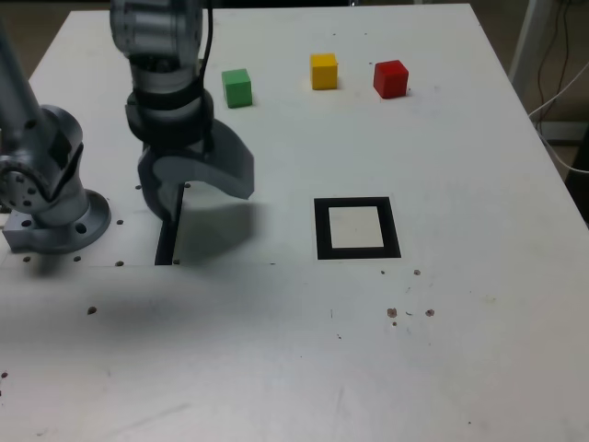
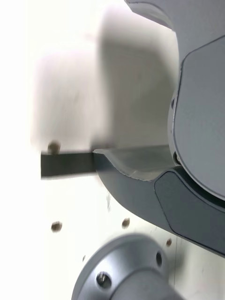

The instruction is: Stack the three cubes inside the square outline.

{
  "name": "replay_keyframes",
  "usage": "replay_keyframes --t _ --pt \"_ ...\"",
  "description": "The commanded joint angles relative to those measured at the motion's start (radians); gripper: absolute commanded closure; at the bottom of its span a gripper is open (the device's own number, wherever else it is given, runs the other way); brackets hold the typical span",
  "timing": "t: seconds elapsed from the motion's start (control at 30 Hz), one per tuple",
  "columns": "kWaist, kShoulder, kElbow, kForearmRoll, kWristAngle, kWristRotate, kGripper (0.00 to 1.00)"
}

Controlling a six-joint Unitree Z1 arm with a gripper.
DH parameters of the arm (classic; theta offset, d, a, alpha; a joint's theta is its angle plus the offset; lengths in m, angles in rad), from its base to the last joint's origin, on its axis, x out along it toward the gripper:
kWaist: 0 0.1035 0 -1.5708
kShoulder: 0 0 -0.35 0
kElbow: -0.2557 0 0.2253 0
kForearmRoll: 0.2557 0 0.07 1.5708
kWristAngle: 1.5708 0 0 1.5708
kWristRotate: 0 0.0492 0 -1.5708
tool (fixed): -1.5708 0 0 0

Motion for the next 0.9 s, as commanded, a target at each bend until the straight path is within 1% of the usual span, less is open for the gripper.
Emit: replay_keyframes --t 0.0,0.33,0.63,0.77,0.8,0.87 --pt "-0.001 0.007 0.005 0.001 0.001 0.002 0.01" --pt "-0.001 0.003 -0.03 -0.003 0.003 0.002 0.01" --pt "-0.001 0.033 -0.078 -0.003 0.005 0.002 0.01" --pt "0.029 0.065 -0.147 0.006 0.046 0.004 0.01" --pt "0.056 0.081 -0.181 0.022 0.062 0.013 0.01" --pt "0.107 0.106 -0.242 0.053 0.078 0.037 0.01"
